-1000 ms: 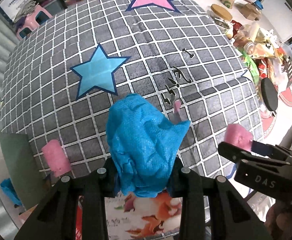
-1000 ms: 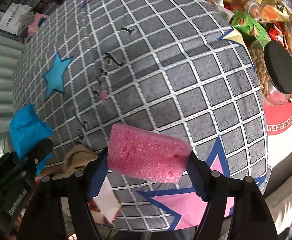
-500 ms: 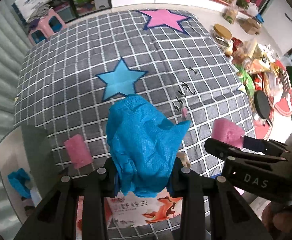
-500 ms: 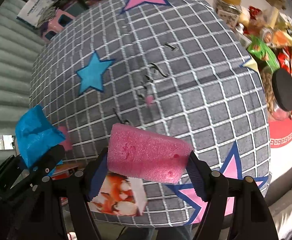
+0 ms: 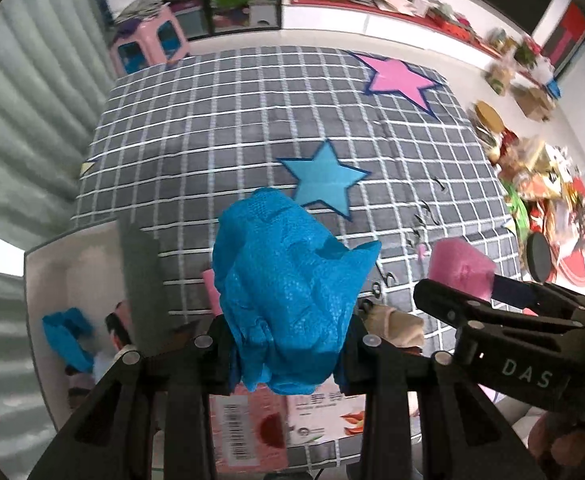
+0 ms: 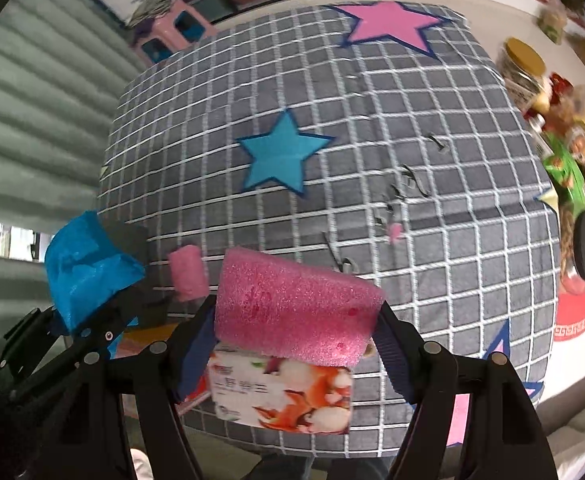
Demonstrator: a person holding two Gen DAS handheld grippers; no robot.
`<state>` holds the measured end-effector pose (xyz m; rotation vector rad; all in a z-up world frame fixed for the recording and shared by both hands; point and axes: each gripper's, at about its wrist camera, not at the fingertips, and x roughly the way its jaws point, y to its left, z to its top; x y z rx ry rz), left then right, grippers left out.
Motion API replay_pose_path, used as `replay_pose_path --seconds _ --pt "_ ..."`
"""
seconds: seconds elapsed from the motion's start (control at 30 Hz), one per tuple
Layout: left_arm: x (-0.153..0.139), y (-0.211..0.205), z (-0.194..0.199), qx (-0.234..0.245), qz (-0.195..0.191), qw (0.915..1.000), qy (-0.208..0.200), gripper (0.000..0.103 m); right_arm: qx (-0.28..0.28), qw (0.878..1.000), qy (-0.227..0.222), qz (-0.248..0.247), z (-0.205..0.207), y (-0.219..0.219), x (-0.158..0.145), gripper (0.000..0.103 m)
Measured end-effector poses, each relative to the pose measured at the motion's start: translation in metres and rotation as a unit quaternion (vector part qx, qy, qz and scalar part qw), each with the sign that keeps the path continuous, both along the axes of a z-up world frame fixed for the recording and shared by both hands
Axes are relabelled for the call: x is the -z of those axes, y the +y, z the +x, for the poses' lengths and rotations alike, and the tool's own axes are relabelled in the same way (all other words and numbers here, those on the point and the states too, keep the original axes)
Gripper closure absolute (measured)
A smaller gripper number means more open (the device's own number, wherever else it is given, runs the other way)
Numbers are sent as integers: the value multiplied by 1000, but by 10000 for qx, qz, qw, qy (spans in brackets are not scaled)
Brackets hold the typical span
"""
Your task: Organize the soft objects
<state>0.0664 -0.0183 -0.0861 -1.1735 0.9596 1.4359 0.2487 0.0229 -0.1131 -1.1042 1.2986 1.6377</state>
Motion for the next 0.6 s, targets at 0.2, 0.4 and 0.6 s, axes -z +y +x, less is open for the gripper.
replay_pose_path --seconds 0.2,0.4,0.6 --pt "-9 -15 -34 -378 108 9992 -4 66 -391 9992 0 115 -38 -5 -13 29" --pt "-15 -33 -61 -697 172 9974 21 66 -728 9971 8 212 -70 -14 -23 29" --pt "-20 -51 -85 -943 219 9953 57 66 -993 9946 36 285 -98 -25 -31 29"
